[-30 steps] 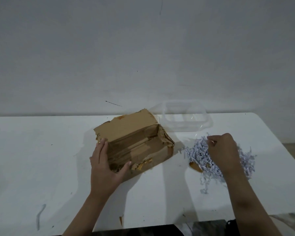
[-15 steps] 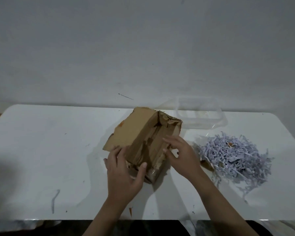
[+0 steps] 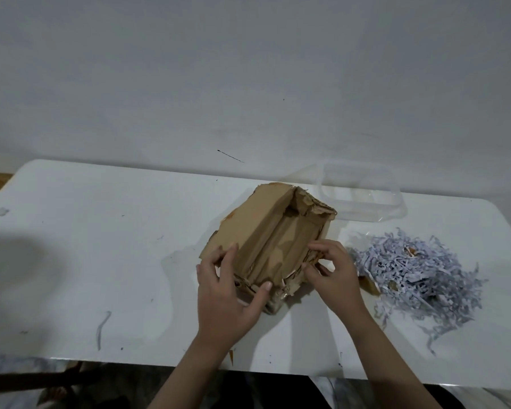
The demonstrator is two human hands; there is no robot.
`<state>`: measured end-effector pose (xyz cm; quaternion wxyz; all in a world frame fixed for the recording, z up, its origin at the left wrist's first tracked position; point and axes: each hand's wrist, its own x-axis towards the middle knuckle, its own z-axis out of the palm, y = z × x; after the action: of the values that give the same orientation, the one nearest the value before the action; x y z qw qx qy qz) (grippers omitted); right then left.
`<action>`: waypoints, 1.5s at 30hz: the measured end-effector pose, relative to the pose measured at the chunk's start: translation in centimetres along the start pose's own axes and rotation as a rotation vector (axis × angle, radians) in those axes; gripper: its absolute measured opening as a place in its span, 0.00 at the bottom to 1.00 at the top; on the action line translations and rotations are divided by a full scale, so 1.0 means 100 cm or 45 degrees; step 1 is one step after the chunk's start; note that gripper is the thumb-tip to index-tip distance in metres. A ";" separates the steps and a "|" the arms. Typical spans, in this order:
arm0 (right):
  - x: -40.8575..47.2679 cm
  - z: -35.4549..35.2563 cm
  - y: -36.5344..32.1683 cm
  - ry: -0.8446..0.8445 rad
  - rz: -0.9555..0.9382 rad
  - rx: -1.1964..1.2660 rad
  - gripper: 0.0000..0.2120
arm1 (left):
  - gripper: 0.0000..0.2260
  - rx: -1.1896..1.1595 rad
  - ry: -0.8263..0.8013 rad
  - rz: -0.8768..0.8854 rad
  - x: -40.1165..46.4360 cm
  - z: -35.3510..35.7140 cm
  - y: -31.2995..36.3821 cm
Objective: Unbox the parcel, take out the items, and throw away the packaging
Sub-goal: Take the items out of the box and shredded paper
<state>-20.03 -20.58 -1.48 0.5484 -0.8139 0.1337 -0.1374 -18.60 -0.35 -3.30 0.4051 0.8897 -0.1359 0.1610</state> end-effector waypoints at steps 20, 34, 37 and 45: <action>0.054 0.029 -0.058 -0.872 -0.316 -1.612 0.16 | 0.42 -0.107 0.037 -0.007 -0.020 0.013 0.006; 0.066 0.020 -0.044 -0.984 -0.124 -1.142 0.03 | 0.38 -0.142 0.083 -0.027 -0.017 0.011 0.006; 0.063 0.009 -0.050 -0.881 -0.009 -0.687 0.06 | 0.38 -0.137 0.072 -0.034 -0.017 0.012 0.005; 0.046 -0.044 -0.054 -0.132 -0.049 -0.185 0.04 | 0.39 -0.156 -0.005 -0.021 -0.015 0.005 0.006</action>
<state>-17.01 -24.12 5.49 0.4915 -0.8599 0.0991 -0.0956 -20.11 -0.91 -3.79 0.4599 0.8646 -0.1387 0.1472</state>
